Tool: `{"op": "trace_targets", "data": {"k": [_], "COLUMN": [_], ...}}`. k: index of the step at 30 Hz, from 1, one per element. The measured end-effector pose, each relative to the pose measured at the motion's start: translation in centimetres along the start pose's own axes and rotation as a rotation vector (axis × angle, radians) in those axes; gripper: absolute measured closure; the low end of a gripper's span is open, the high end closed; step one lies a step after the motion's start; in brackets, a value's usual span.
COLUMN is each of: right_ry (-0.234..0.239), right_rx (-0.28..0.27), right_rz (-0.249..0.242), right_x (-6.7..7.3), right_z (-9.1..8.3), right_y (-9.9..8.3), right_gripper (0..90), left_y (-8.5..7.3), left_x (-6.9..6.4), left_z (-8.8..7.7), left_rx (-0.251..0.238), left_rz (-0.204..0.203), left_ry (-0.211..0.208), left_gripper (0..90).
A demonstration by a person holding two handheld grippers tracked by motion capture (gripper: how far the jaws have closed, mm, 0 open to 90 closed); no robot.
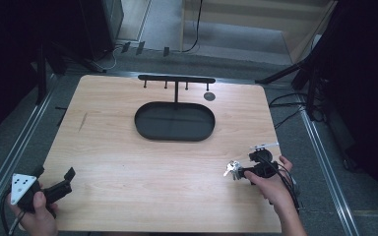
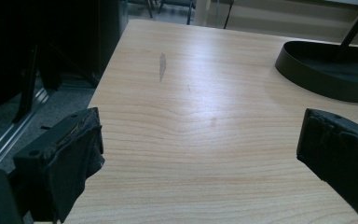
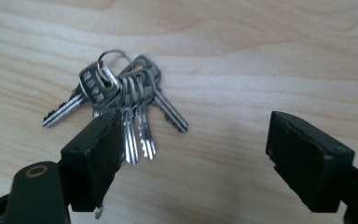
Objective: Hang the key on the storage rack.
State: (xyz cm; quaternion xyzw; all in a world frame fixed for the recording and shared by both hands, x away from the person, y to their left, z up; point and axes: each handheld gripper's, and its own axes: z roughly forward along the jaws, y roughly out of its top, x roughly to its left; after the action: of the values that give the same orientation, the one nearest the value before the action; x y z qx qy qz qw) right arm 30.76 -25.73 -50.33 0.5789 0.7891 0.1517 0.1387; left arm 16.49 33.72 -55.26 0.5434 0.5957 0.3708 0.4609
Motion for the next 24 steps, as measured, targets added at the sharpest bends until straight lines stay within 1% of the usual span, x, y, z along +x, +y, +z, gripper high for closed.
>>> {"op": "trace_targets", "data": {"k": [1, 2, 3, 4, 5, 6, 7, 8, 9, 10, 12, 13, 15, 16, 17, 18, 19, 21, 22, 23, 24], "right_ry": [0.000, 0.000, 0.007, 0.024, 0.024, 0.024, 0.029, 0.037, 0.031, 0.031, 0.029, 0.029, 0.040, 0.043, 0.034, 0.026, 0.026, 0.033, 0.033, 0.035, 0.044], "right_rx": [0.045, 0.045, 0.087, 0.150, 0.169, 0.169, 0.192, 0.230, 0.245, 0.245, 0.283, 0.283, 0.313, 0.329, 0.341, 0.343, 0.343, 0.354, 0.354, 0.356, 0.360], "right_rz": [-0.002, -0.002, 0.001, -0.014, -0.019, -0.019, -0.022, -0.029, -0.031, -0.031, -0.025, -0.025, -0.024, -0.038, -0.044, -0.063, -0.063, -0.098, -0.098, -0.109, -0.114], "right_x": [0.1, 0.1, 0.3, 0.7, 0.9, 0.9, 1.1, 1.3, 1.4, 1.4, 1.6, 1.6, 1.8, 1.9, 2.1, 2.2, 2.2, 2.6, 2.6, 2.8, 2.9], "right_z": [0.0, 0.0, 0.0, -0.1, -0.2, -0.2, -0.2, 0.1, 0.2, 0.2, 0.8, 0.8, 1.1, 1.2, 1.3, 1.4, 1.4, 1.7, 1.7, 1.8, 1.9], "right_y": [0.4, 0.4, 0.9, 1.8, 2.1, 2.1, 2.4, 3.1, 3.3, 3.3, 3.8, 3.8, 4.1, 4.3, 4.4, 4.5, 4.5, 4.8, 4.8, 4.8, 4.8], "right_gripper": [19.1, 19.1, 19.1, 19.0, 19.0, 19.3, 19.9, 20.2, 20.3, 20.3, 19.5, 19.5, 19.0, 18.4, 18.4, 18.6, 18.6, 18.3, 18.3, 18.3, 18.3], "left_y": [0.0, 0.0, 0.0, 0.0, 0.0, 0.0, 0.0, 0.0, 0.0, 0.0, 0.0, 0.0, 0.0, 0.0, 0.0, 0.0, 0.0, 0.0, 0.0, 0.0, 0.0], "left_x": [0.0, 0.0, 0.0, 0.0, 0.0, 0.0, 0.0, 0.0, 0.0, 0.0, 0.0, 0.0, 0.0, 0.0, 0.0, 0.0, 0.0, 0.1, 0.1, 0.1, 0.1], "left_z": [0.0, 0.0, 0.0, 0.0, 0.0, 0.0, 0.0, 0.0, 0.0, 0.0, 0.0, 0.0, 0.0, 0.1, 0.1, 0.1, 0.1, 0.1, 0.1, 0.1, 0.1], "left_rx": [0.000, 0.000, 0.000, 0.001, 0.002, 0.002, 0.002, 0.001, 0.001, 0.001, 0.001, 0.001, 0.001, 0.003, 0.004, 0.004, 0.004, 0.003, 0.003, 0.003, 0.004], "left_rz": [0.000, 0.000, -0.001, 0.000, 0.001, 0.001, 0.001, 0.000, 0.000, 0.000, -0.001, -0.001, -0.001, 0.001, 0.001, 0.001, 0.001, 0.000, 0.000, -0.001, -0.001], "left_ry": [0.000, 0.000, 0.000, 0.000, 0.000, 0.000, 0.000, -0.001, -0.001, -0.001, -0.002, -0.002, -0.001, -0.002, -0.002, -0.002, -0.002, -0.003, -0.003, -0.004, -0.004], "left_gripper": [0.4, 0.4, 0.4, 0.4, 0.4, 0.4, 0.4, 0.4, 0.4, 0.4, 0.4, 0.4, 0.4, 0.4, 0.4, 0.4, 0.4, 0.4, 0.4, 0.4, 0.4]}}
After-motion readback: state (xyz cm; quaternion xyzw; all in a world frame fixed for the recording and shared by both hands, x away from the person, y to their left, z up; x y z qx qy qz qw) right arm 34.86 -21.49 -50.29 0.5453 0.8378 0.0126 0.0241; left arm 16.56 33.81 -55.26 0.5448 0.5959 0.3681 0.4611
